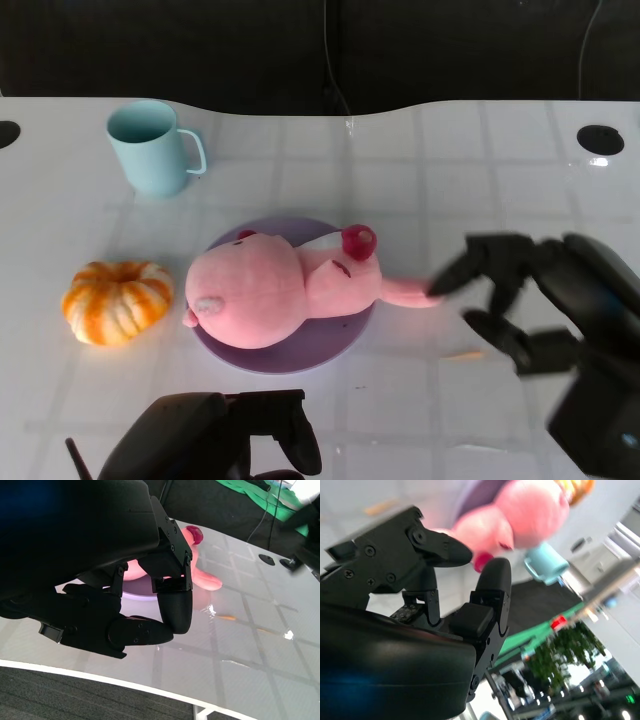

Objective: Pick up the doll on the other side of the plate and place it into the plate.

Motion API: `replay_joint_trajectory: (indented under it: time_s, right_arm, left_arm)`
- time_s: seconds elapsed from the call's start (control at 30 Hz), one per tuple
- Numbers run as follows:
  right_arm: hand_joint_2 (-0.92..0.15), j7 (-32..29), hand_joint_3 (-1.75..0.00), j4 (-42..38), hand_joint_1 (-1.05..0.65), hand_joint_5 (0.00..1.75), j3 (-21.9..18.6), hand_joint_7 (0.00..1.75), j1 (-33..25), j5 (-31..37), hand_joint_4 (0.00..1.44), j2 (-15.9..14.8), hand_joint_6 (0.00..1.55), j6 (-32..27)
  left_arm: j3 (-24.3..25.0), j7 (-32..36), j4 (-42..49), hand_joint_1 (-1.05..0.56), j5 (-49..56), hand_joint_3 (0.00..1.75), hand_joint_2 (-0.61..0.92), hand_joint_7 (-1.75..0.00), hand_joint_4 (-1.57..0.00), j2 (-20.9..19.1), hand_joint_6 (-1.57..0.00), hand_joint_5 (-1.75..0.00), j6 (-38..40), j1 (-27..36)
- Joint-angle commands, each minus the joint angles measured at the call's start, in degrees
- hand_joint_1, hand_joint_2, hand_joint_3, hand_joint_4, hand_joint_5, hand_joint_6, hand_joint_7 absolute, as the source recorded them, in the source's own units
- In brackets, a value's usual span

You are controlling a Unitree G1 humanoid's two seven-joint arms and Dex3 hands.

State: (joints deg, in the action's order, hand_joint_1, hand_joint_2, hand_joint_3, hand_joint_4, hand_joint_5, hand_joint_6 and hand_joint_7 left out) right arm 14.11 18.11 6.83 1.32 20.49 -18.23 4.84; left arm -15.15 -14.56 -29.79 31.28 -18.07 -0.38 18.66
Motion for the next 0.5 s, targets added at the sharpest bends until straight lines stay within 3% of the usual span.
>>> replay_joint_trajectory:
  time_s: [0.03, 0.13, 0.3, 0.5]
  right_arm:
    - [-0.32, 2.07, -1.35, 3.57, 0.06, 1.57, -2.54, 1.07, -4.00, -1.09, 0.91, -3.20, 0.91, -0.48]
    - [-0.30, 3.04, -1.37, 5.60, 0.10, 1.63, -4.10, 1.20, -7.35, -1.90, 0.93, -4.66, 0.92, 0.32]
    - [-0.23, 2.94, -1.47, 7.41, 0.11, 1.73, -5.20, 1.41, -10.96, -2.46, 0.96, -4.60, 0.86, 0.13]
    - [-0.23, 0.57, -1.44, 3.94, 0.09, 1.75, -3.83, 1.43, -11.16, 0.99, 0.92, -4.38, 0.85, 2.06]
  left_arm:
    - [0.61, -0.45, 0.02, -0.29, -0.37, 0.34, 0.92, -1.16, -0.63, -0.82, -0.67, -1.59, 0.07, -0.40]
    - [0.81, -0.24, 0.21, -0.29, -0.33, 0.34, 0.92, -1.16, -0.64, -1.06, -0.67, -1.59, -0.29, -0.59]
    - [1.29, -0.17, 0.61, -0.29, -0.68, 0.34, 0.92, -1.17, -0.65, -1.41, -0.67, -1.60, -0.66, -0.83]
    - [2.00, 0.04, 1.52, -0.30, -1.15, 0.35, 0.92, -1.19, -0.65, -1.74, -0.67, -1.59, -1.71, -0.86]
